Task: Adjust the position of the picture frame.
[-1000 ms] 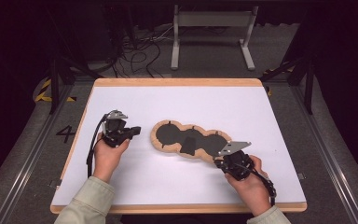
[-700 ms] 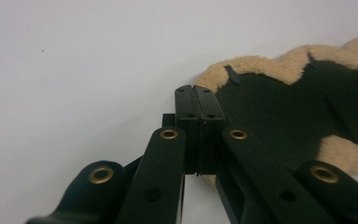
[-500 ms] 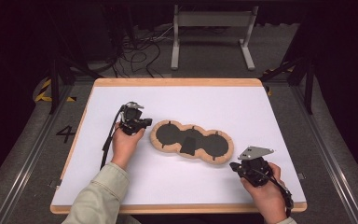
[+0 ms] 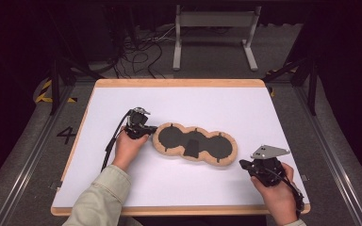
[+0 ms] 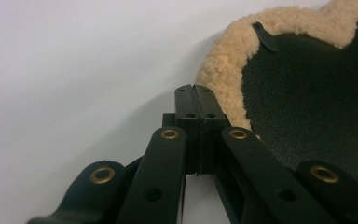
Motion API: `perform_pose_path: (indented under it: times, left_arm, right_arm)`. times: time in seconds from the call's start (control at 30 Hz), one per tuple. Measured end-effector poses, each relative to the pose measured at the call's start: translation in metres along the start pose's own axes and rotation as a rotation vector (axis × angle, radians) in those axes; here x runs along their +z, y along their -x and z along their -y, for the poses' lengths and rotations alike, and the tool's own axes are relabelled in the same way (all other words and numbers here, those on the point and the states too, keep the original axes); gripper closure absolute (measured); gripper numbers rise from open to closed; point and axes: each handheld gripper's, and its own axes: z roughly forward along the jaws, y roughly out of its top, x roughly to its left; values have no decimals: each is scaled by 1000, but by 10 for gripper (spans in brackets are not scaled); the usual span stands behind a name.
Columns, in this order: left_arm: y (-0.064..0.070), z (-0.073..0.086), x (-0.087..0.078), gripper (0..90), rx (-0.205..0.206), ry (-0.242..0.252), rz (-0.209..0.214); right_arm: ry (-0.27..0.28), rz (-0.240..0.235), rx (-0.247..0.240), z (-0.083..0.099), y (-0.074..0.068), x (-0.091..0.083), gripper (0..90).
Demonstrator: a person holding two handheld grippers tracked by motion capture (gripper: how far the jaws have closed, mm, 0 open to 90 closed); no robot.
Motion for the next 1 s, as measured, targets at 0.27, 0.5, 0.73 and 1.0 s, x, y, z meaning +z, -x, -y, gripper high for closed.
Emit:
perform_pose_path:
  times: [0.27,0.5,0.73,1.0]
  left_arm:
    - [18,9,-6,900,43,-66,75]
    - [38,16,-11,900,117,-116,127]
    - [47,22,-23,872,106,-99,144]
    - [73,26,-48,784,202,-9,109]
  right_arm:
    - [20,11,45,1,15,-4,900]
    - [32,11,55,1,20,-3,900]
    - [36,1,59,1,21,-3,900]
    - [65,-34,21,-4,14,-3,900]
